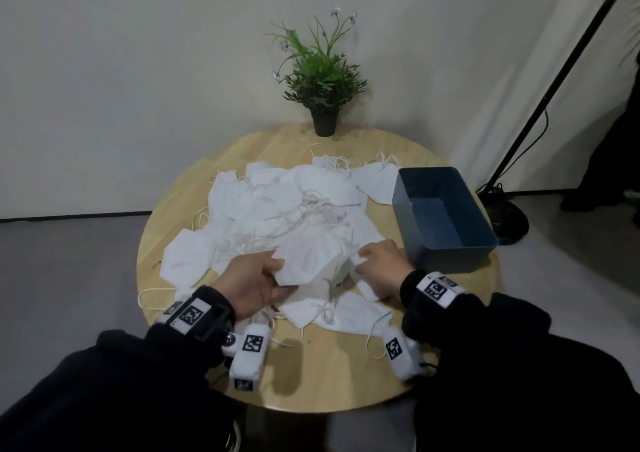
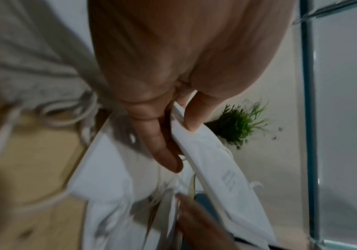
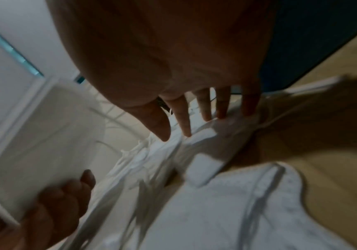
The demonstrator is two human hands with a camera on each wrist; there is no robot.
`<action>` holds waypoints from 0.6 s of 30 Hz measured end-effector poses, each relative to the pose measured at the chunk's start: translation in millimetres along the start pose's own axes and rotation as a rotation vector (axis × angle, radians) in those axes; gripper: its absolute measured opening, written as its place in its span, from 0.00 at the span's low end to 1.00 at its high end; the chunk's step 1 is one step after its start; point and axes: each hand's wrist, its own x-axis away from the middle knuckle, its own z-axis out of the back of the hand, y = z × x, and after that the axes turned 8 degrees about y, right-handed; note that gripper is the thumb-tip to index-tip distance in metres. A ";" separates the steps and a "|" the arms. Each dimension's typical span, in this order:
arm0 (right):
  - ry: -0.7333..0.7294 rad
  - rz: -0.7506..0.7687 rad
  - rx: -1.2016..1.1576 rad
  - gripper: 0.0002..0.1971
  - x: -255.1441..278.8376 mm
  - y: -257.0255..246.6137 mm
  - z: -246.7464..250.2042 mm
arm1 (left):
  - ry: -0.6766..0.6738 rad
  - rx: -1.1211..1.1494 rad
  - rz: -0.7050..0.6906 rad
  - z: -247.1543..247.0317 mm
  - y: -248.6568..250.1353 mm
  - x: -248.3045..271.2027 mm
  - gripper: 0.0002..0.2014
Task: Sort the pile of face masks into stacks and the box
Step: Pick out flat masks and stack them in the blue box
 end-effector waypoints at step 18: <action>0.274 0.071 0.290 0.19 25.2 30.2 99.5 | 0.146 -0.162 -0.299 -9.3 15.6 -9.7 0.14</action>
